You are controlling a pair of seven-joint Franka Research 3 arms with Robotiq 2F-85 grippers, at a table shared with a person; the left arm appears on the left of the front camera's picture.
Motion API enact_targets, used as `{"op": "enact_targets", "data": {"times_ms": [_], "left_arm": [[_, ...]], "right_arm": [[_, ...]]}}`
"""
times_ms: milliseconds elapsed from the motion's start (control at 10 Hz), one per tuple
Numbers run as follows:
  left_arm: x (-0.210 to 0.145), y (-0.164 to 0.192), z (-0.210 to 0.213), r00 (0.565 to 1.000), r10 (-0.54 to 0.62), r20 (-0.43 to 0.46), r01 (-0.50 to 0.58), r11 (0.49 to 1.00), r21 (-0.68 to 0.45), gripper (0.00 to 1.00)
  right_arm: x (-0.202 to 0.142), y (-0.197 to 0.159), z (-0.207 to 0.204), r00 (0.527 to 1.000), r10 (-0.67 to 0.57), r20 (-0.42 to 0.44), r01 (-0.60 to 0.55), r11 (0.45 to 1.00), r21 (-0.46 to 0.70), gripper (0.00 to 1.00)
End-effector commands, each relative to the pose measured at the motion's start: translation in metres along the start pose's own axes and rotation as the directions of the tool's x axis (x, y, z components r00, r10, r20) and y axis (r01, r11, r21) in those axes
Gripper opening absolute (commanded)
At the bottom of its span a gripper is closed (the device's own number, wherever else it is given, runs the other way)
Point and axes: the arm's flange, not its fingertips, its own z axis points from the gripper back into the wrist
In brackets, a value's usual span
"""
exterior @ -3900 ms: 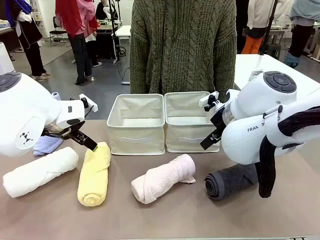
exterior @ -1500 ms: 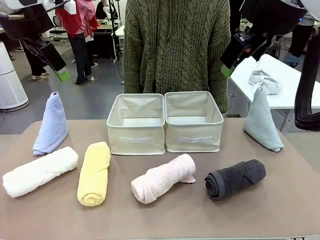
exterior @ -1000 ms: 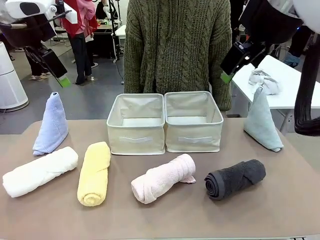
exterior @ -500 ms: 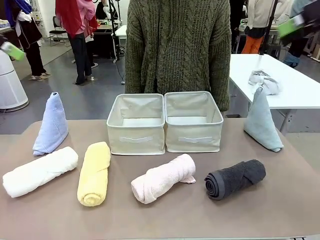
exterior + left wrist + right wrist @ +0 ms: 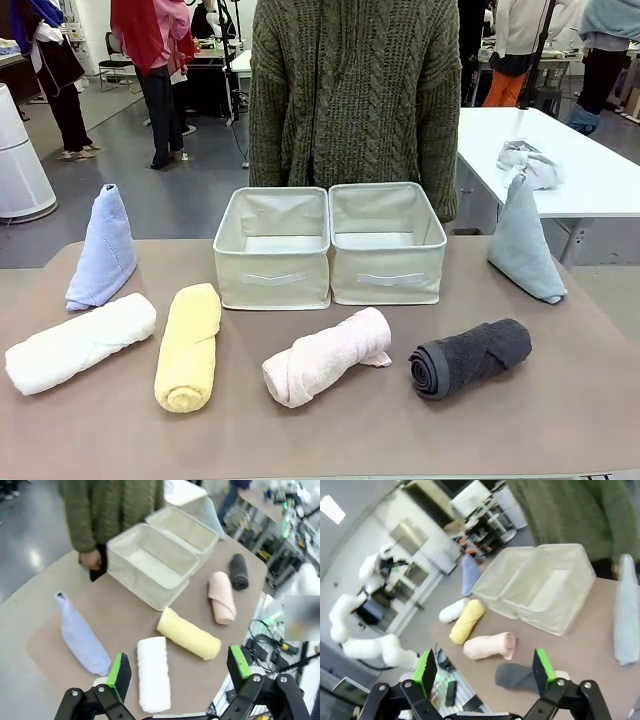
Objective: Sort the towels based on their folding style.
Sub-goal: Pick up one triangle-folded towel and place it in the left Fabric basket.
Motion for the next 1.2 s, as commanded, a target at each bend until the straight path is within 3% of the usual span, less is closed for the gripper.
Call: {"op": "enact_targets", "data": {"times_ms": [0,200,400,700,1000,1100], "left_arm": [[-0.024,0.016,-0.013,0.997,0.031,0.07,-0.034,0.998,0.053,1.0],[-0.049,0.033,-0.009,0.992,0.097,0.077,-0.105,0.989,0.104,1.0],[-0.061,0.04,-0.002,0.989,0.126,0.078,-0.136,0.981,0.137,1.0],[-0.065,0.04,0.002,0.987,0.152,0.058,-0.159,0.973,0.166,1.0],[-0.064,0.033,0.003,0.984,0.165,-0.073,-0.152,0.976,0.155,1.0],[-0.067,0.043,0.003,0.988,0.154,0.027,-0.156,0.977,0.146,1.0]], "right_arm": [[-0.003,-0.007,0.008,0.998,-0.002,0.06,0.005,0.998,-0.055,1.0],[-0.003,-0.004,0.026,0.994,0.031,0.103,-0.016,0.99,-0.142,1.0],[-0.002,0.007,0.03,0.998,0.058,0.01,-0.056,0.985,-0.163,1.0],[-0.003,0.017,0.034,0.998,0.058,-0.033,-0.063,0.98,-0.188,1.0],[-0.007,0.017,0.023,0.997,0.047,-0.061,-0.056,0.987,-0.149,1.0],[-0.001,0.016,0.032,0.999,0.046,-0.021,-0.049,0.983,-0.177,1.0]]}}
